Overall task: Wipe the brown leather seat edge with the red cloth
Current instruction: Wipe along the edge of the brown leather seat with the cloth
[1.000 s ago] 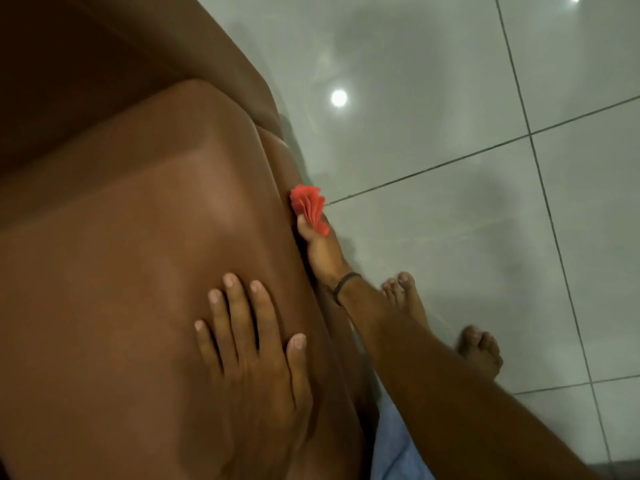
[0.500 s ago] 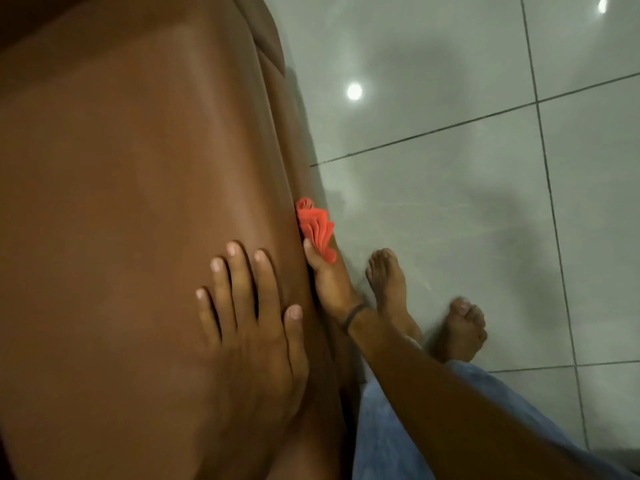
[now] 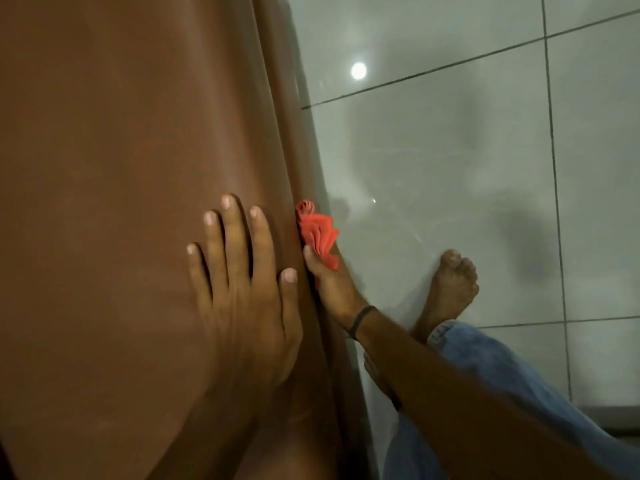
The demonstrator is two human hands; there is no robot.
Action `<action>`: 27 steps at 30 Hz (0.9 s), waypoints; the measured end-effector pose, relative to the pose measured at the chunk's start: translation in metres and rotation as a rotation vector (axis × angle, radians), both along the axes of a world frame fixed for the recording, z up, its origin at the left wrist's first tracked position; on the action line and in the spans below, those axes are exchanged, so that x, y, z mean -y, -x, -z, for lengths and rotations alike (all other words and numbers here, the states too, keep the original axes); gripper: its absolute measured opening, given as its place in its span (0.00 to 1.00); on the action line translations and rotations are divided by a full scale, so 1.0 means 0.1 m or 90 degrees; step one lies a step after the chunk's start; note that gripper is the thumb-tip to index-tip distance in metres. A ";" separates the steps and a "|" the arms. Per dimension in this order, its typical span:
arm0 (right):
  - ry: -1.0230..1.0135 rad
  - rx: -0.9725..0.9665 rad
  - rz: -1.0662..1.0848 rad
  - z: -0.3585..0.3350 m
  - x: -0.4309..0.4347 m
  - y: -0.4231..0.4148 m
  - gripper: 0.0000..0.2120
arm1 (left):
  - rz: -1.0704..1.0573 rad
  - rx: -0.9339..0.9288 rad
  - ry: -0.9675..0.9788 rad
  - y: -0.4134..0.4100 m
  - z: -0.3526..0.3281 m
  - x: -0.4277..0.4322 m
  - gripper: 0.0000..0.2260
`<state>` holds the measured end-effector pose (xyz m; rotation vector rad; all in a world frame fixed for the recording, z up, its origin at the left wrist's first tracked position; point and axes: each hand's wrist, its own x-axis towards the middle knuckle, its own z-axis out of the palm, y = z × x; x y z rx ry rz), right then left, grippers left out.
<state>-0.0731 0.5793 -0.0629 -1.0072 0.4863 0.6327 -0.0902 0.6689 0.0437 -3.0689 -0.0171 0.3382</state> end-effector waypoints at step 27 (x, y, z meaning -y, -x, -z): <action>0.127 -0.203 -0.018 0.13 0.12 1.62 0.24 | 0.005 0.052 0.064 0.89 0.01 0.02 0.30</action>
